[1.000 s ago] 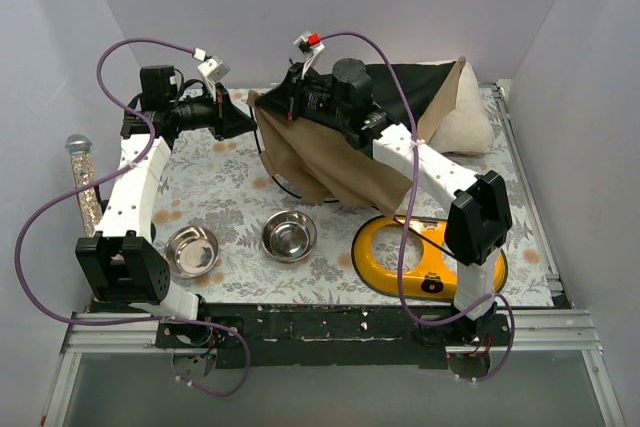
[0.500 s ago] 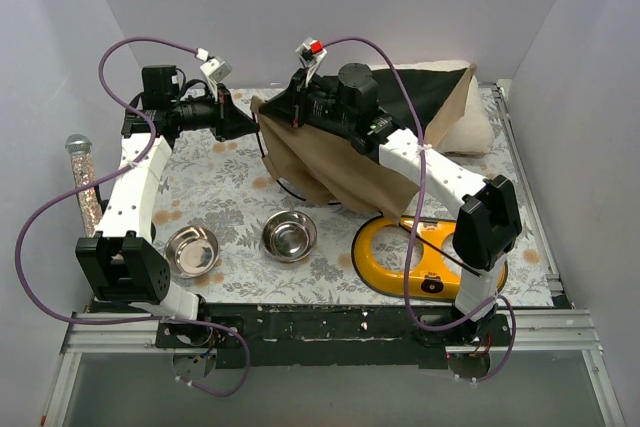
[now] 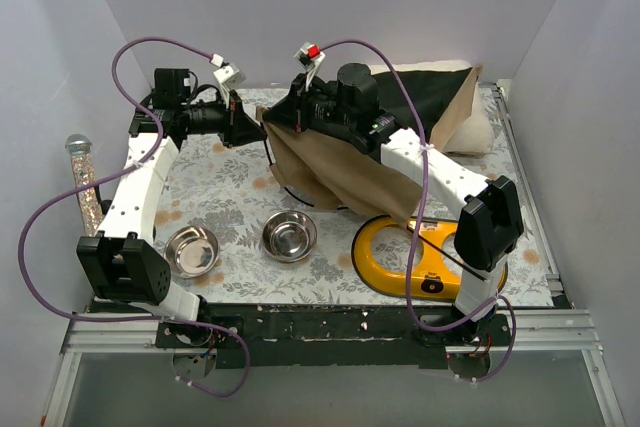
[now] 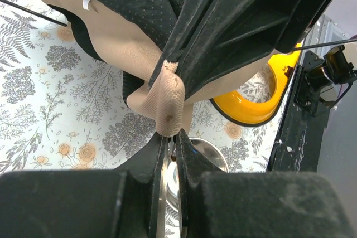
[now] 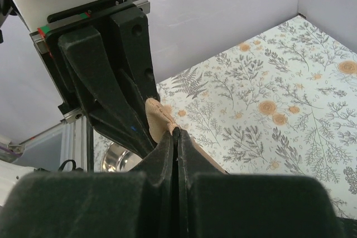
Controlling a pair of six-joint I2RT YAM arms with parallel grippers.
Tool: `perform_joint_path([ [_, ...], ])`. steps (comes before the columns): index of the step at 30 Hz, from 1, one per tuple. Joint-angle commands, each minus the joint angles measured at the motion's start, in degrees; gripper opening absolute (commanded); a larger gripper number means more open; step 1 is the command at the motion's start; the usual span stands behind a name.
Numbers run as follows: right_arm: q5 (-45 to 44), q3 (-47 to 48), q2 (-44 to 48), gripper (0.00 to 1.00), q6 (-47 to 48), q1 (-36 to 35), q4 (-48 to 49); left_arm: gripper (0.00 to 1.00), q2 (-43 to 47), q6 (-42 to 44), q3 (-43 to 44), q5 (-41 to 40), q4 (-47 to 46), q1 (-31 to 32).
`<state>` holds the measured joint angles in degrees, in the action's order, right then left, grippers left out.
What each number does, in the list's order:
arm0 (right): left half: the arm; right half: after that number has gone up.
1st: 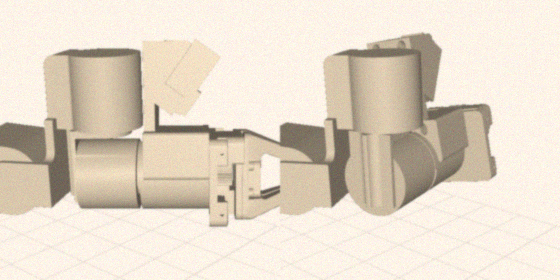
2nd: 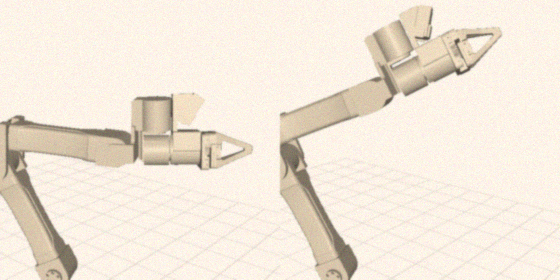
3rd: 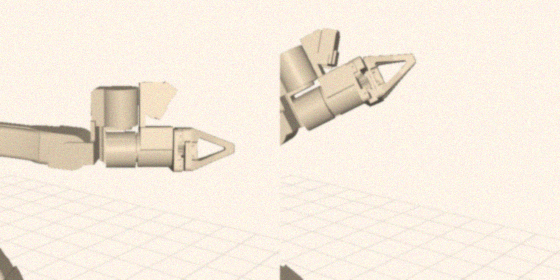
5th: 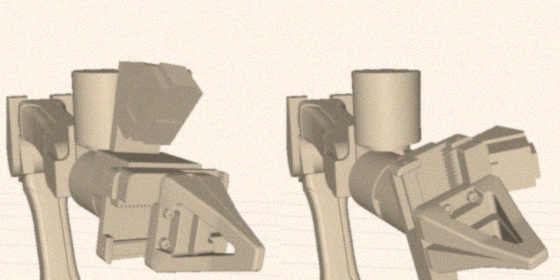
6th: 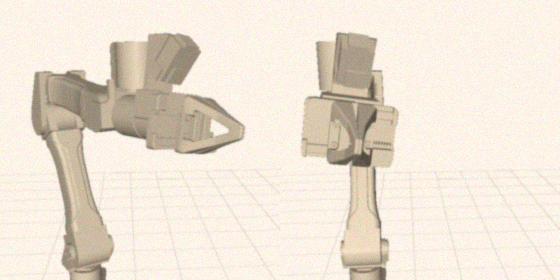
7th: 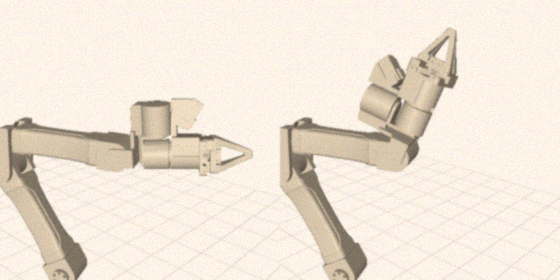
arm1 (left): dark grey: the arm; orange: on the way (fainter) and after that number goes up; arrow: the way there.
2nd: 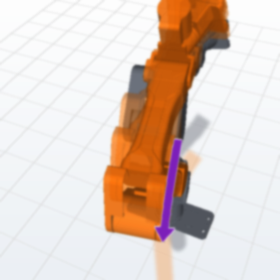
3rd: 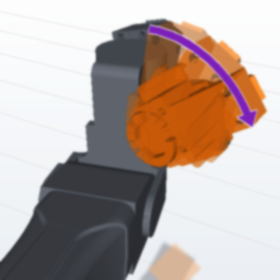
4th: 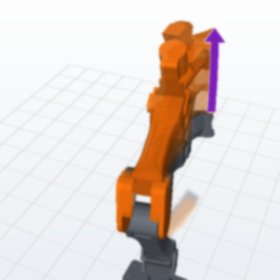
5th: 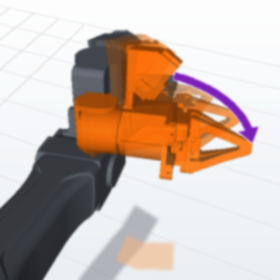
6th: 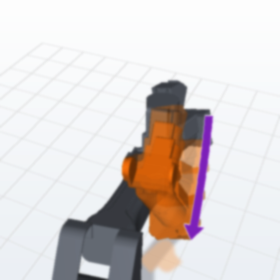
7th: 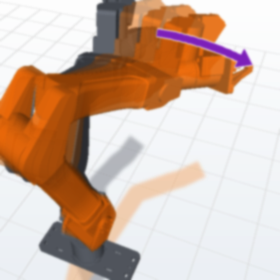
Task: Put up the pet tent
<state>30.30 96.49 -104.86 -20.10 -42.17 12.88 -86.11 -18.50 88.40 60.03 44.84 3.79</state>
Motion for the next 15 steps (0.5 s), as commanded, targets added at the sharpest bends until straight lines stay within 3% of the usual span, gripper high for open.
perform_joint_path([
  [1,3.0,3.9,3.7,0.01,1.0,-1.2,4.7,0.0,0.5,2.9,0.5,-0.9,3.9,3.0],
  [15,7.7,-2.9,8.2,0.01,5.7,-1.2,-2.6,0.0,2.5,-1.5,4.9,-2.8,-3.4,1.7],
])
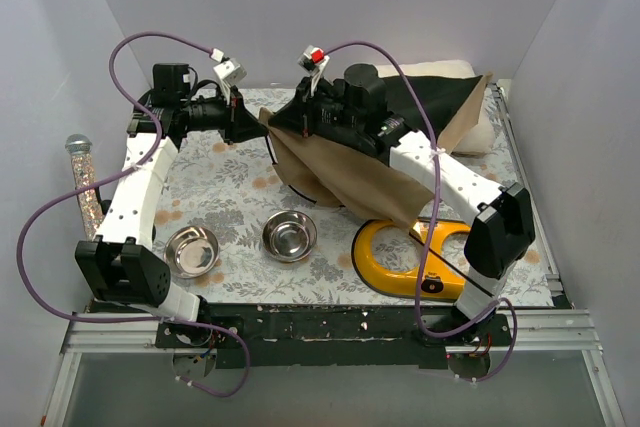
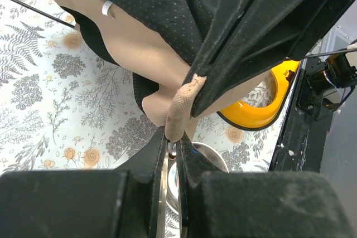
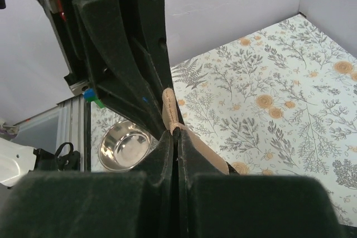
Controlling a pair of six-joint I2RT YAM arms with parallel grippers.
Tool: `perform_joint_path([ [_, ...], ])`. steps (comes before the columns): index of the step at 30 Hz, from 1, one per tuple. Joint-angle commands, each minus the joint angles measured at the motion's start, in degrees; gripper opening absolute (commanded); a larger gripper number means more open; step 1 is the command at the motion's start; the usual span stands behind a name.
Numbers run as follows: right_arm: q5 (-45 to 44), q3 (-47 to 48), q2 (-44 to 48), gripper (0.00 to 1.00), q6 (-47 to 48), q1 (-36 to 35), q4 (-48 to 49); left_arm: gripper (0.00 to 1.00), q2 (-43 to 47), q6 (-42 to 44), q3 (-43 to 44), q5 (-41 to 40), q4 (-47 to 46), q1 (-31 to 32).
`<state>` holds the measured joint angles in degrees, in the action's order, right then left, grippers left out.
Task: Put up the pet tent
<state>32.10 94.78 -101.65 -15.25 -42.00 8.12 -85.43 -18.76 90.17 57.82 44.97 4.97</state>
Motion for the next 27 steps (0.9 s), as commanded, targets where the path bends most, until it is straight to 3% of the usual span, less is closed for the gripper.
perform_joint_path([
  [1,5.9,-1.2,5.1,0.01,1.0,-1.4,2.0,0.0,2.2,-2.0,3.3,-0.5,-4.4,0.5],
  [5,4.2,2.1,4.4,0.01,2.1,-1.2,3.1,0.02,5.9,-7.6,0.1,0.4,-13.9,0.5],
  [9,1.6,8.9,2.9,0.01,0.7,0.5,5.1,0.57,11.4,-18.7,-6.0,-1.7,-26.2,-0.2],
  [15,-1.2,16.1,2.9,0.01,-0.6,3.4,10.9,0.94,18.3,-38.1,-14.1,-6.3,-50.3,-8.0],
  [18,-1.9,18.4,2.8,0.01,-1.2,4.0,13.9,0.98,19.6,-39.1,-14.8,-8.7,-53.0,-10.1],
  [21,-3.2,19.6,2.4,0.01,-4.3,4.4,18.0,0.98,20.1,-35.8,-14.1,-6.9,-49.1,-11.1],
  [27,-4.9,23.5,0.3,0.01,-7.4,4.3,22.1,0.98,22.9,-31.8,-16.7,4.7,-38.3,-11.1],
])
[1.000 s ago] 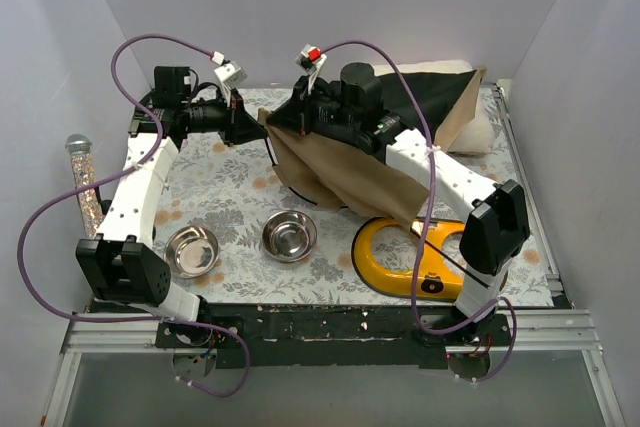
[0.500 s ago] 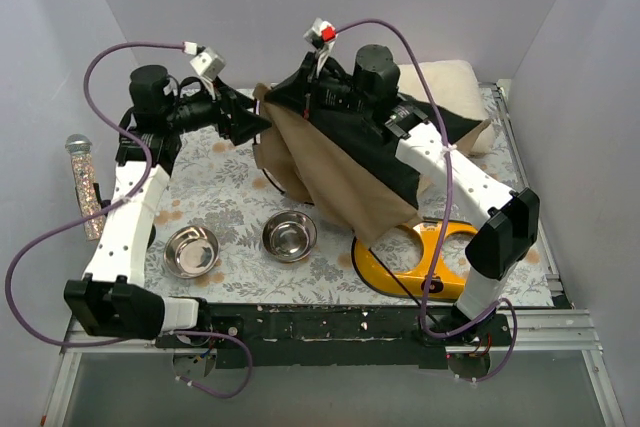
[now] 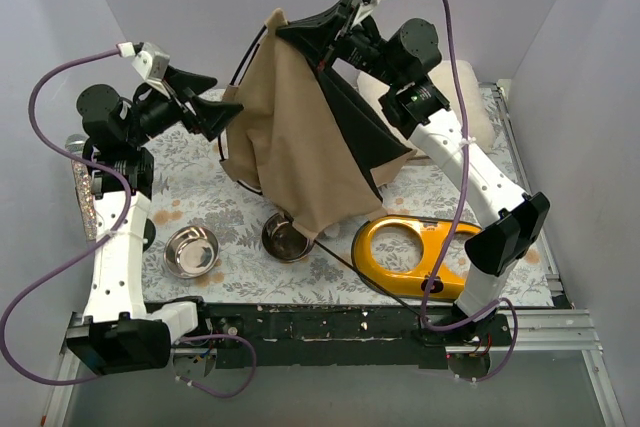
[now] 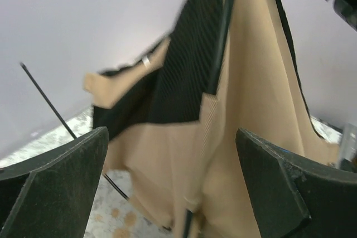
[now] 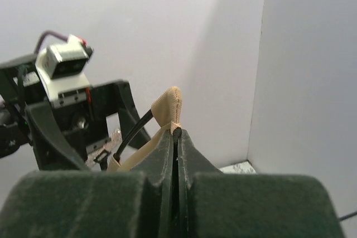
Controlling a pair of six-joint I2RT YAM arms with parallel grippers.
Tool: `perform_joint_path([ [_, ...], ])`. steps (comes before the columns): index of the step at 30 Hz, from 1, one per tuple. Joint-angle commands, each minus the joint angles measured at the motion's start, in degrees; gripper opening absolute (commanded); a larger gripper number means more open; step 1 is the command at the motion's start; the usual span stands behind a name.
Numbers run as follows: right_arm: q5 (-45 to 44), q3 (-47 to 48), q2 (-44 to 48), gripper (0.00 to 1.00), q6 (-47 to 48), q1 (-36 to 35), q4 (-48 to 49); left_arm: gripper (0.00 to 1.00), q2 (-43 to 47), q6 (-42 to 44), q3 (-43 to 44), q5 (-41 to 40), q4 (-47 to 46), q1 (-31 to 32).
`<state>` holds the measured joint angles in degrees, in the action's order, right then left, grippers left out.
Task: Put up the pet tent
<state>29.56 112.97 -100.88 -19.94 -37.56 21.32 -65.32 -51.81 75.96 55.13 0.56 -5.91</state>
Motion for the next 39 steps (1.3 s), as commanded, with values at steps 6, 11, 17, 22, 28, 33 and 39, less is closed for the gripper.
perform_joint_path([
  [6,-1.4,7.4,-1.7,0.01,-4.3,-0.4,9.4,0.57,1.5,-0.8,-4.1,7.8,5.7,-0.2],
  [11,-2.5,5.5,-1.7,0.01,-2.5,-0.1,8.6,0.0,-1.2,-5.6,0.1,8.3,4.0,-0.2],
  [17,-6.5,3.9,0.1,0.57,4.6,2.3,6.4,0.0,-1.7,-13.0,2.2,0.1,3.5,-0.2],
  [22,-14.9,5.4,2.9,0.76,19.7,6.5,5.2,0.0,-2.9,-14.2,6.4,-11.0,5.3,-0.2],
  [28,-21.4,1.0,10.7,0.8,39.3,8.6,11.5,0.0,-7.0,-19.3,11.5,-20.8,9.4,-0.2],
  [33,-34.4,-2.4,15.4,0.8,52.1,8.6,13.8,0.0,-10.8,-24.3,16.8,-28.8,13.9,-0.2],
  [39,-26.0,-16.7,25.9,0.81,64.3,8.6,14.6,0.0,-14.2,-29.4,20.3,-35.1,18.2,-0.2],
])
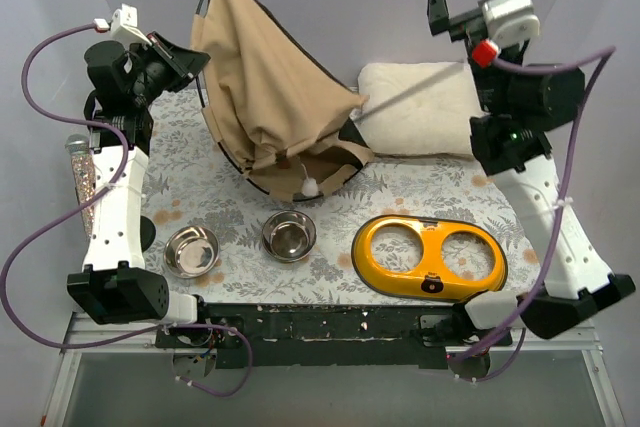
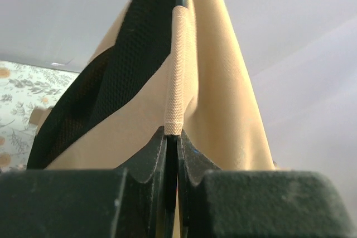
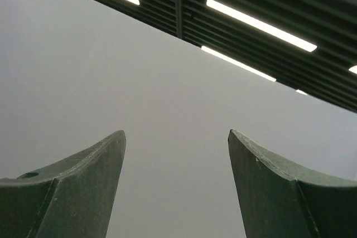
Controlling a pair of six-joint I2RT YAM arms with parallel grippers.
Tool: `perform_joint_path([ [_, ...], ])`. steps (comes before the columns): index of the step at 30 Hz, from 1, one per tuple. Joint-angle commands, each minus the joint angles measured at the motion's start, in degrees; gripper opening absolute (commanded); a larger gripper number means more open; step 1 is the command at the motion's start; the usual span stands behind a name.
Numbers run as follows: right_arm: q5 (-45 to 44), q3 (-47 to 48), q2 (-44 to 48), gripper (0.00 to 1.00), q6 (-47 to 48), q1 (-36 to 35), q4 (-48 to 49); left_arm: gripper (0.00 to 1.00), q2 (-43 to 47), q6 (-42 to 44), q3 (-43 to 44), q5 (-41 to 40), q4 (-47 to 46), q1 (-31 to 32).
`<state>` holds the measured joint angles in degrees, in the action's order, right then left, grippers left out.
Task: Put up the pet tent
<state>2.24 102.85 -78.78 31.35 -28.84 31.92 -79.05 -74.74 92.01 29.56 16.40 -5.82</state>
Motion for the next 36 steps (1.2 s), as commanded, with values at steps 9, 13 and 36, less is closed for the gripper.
perform_joint_path([
  [9,-2.7,-4.0,7.8,0.77,6.2,0.8,-8.0,0.0,-4.9,-14.3,6.6,-13.1,3.7,-0.2],
  [13,17.2,-9.5,10.4,0.74,-12.9,0.0,-25.7,0.0,-7.9,-19.5,10.7,-16.2,7.6,-0.2],
  [36,7.7,-28.5,-6.7,0.72,-10.3,-29.4,-19.2,0.0,-10.3,-24.5,12.4,-13.0,4.1,0.1],
])
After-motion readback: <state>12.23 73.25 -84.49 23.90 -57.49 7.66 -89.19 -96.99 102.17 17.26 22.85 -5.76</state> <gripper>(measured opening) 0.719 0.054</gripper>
